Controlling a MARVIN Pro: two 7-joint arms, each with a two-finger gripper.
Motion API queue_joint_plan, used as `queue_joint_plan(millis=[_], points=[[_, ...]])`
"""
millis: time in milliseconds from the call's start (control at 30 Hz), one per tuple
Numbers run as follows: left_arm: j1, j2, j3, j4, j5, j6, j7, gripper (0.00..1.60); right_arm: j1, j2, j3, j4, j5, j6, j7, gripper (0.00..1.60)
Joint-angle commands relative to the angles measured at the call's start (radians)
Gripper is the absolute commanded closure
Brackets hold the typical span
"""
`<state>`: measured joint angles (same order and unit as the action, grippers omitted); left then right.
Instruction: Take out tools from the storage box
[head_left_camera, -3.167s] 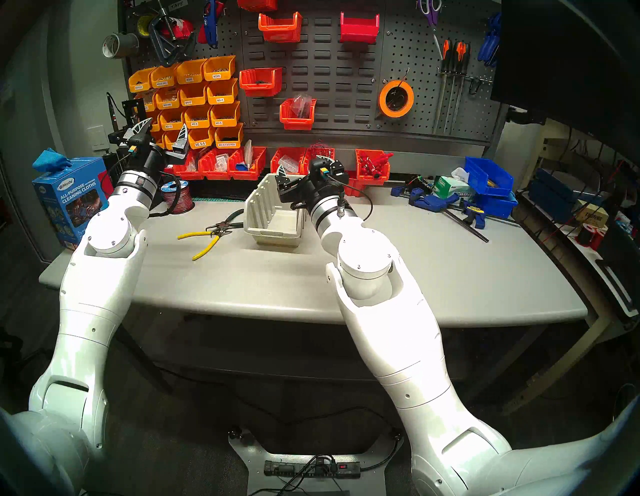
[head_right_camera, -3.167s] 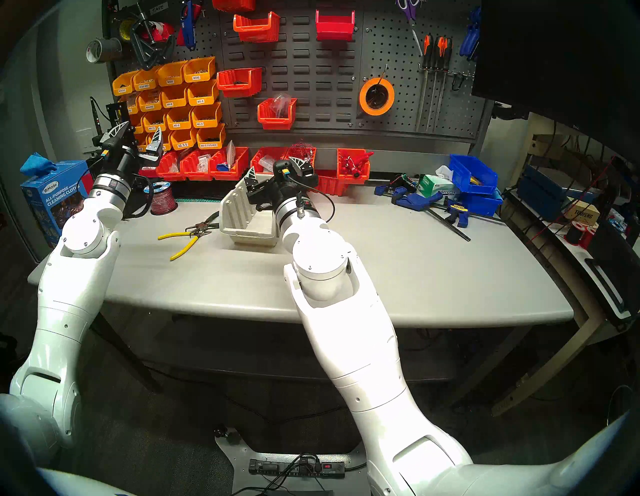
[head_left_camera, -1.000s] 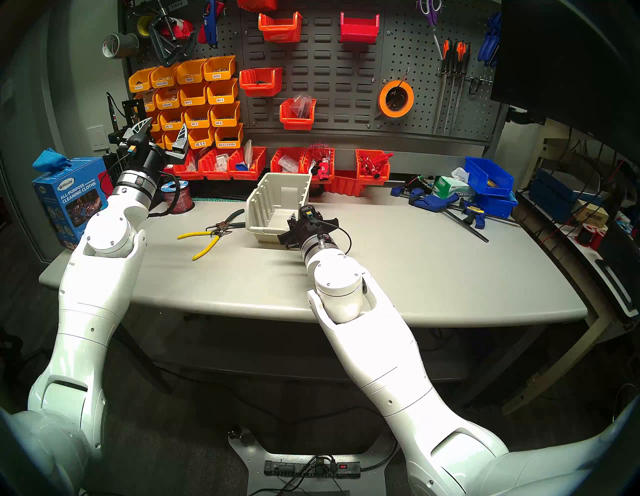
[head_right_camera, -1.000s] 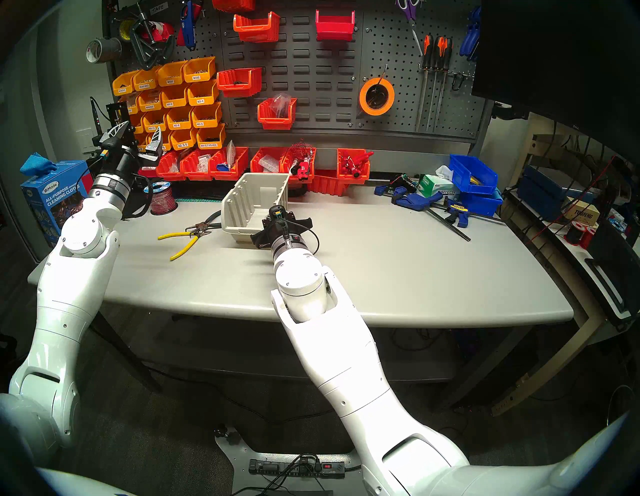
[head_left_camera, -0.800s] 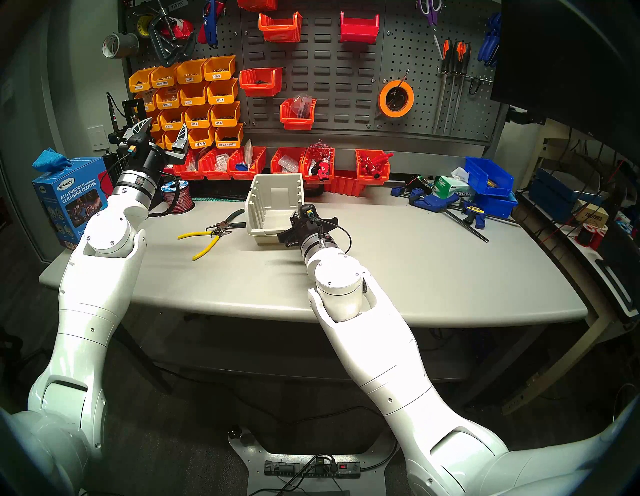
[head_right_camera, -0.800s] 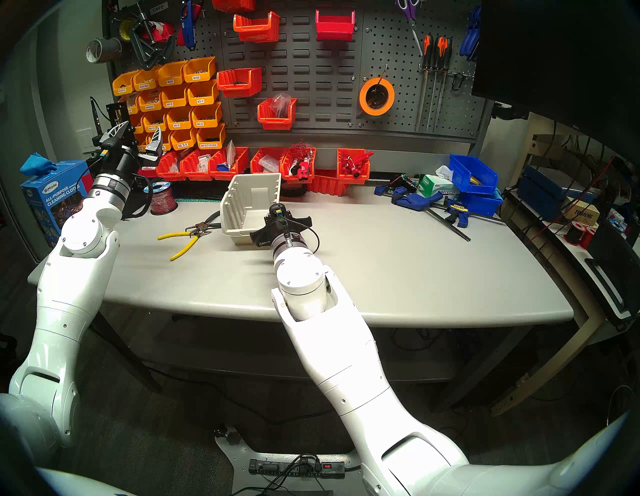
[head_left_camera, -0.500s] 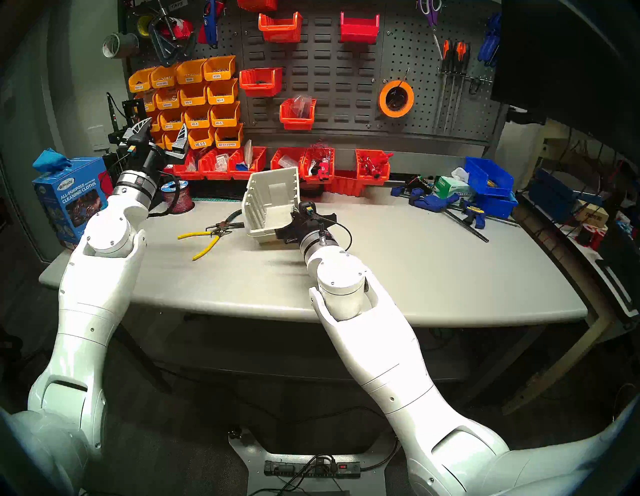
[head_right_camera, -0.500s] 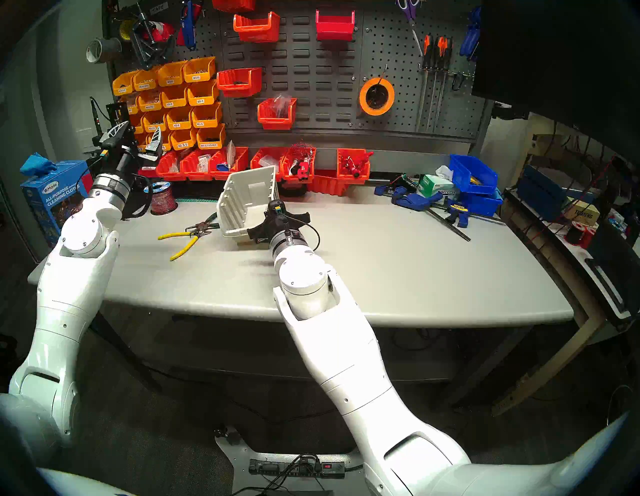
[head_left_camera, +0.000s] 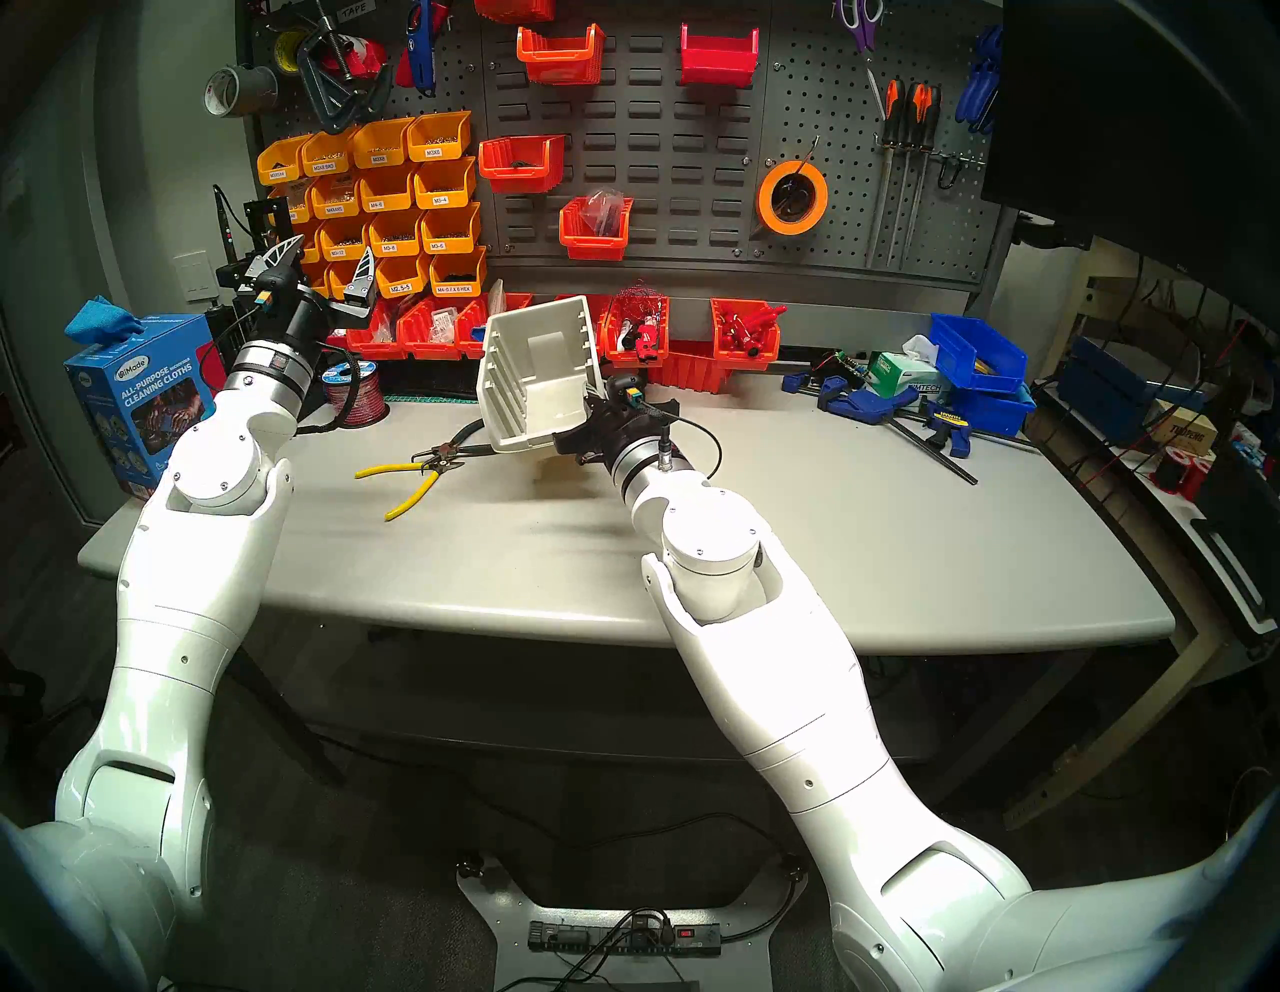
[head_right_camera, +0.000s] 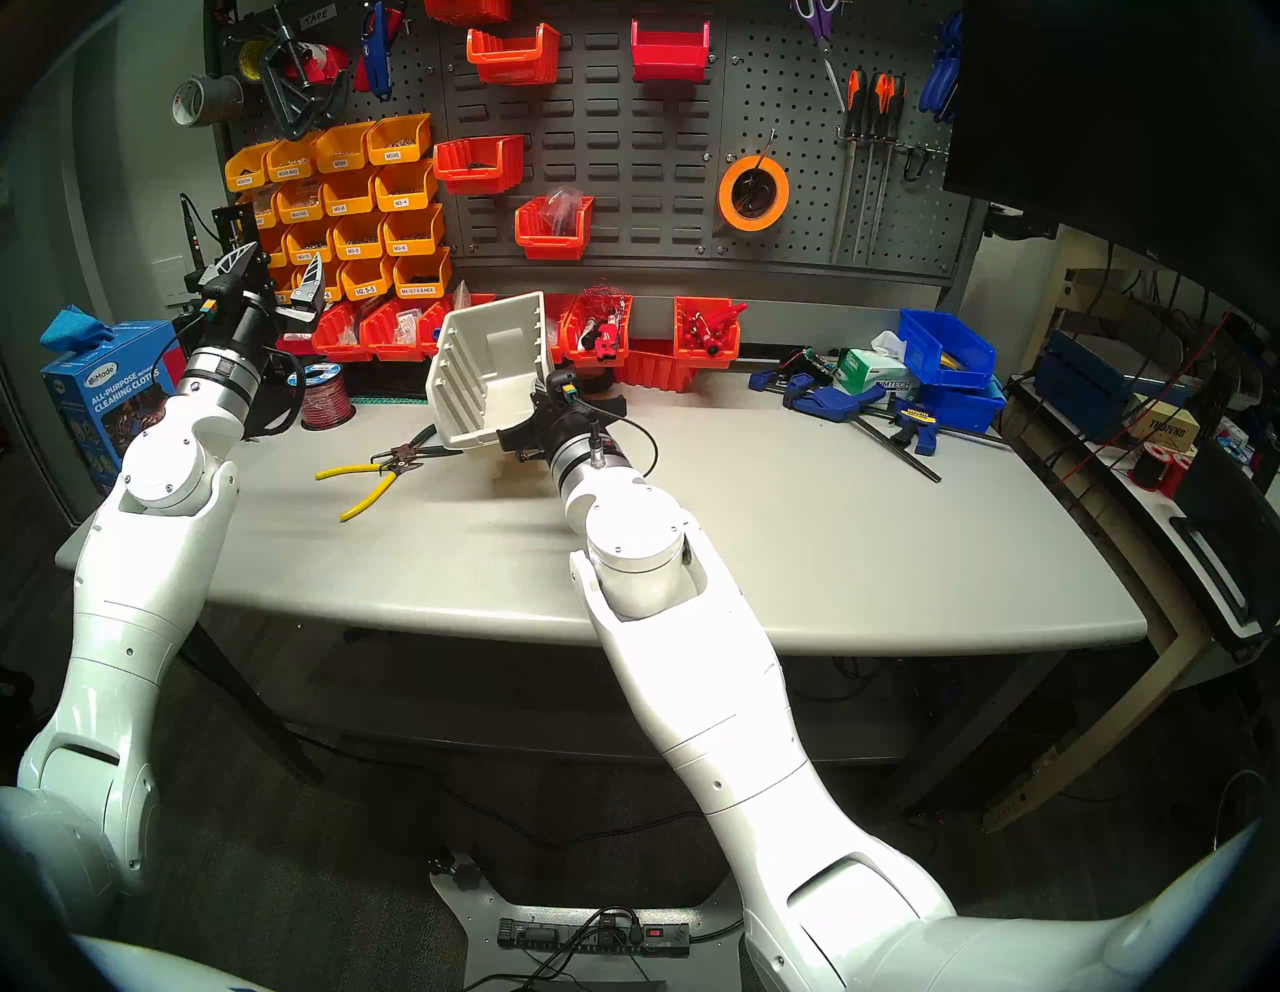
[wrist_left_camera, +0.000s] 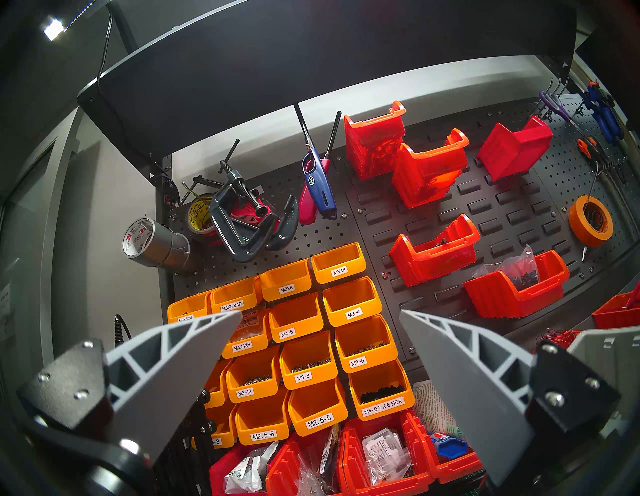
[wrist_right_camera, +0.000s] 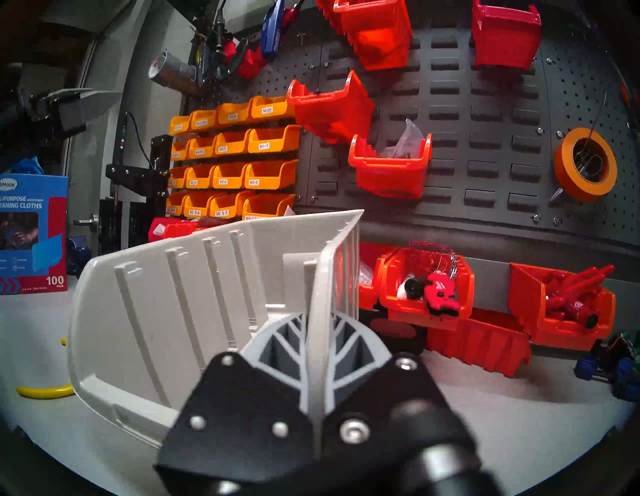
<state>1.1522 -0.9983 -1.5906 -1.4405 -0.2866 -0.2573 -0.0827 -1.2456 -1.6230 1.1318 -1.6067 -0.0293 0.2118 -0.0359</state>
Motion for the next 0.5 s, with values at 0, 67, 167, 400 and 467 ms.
queue_joint_plan(millis=[0,67,167,400,467], points=[[-0.013,0.002,-0.002,-0.008,0.002,-0.003,0.002,0.00,0.037,0.029,0.051,-0.074,-0.029,-0.015,-0.038,1.60],[-0.013,0.002,-0.002,-0.008,0.002,-0.003,0.002,0.00,0.032,0.043,0.074,-0.091,-0.038,-0.012,-0.054,1.60],[-0.013,0.002,-0.002,-0.008,0.002,-0.003,0.002,0.00,0.024,0.061,0.098,-0.114,-0.047,-0.008,-0.065,1.60],[-0.013,0.002,-0.002,-0.008,0.001,-0.003,0.002,0.00,-0.013,0.117,0.179,-0.194,-0.086,0.013,-0.119,1.60],[-0.013,0.002,-0.002,-0.008,0.001,-0.003,0.002,0.00,-0.029,0.134,0.203,-0.217,-0.096,0.022,-0.132,1.60]])
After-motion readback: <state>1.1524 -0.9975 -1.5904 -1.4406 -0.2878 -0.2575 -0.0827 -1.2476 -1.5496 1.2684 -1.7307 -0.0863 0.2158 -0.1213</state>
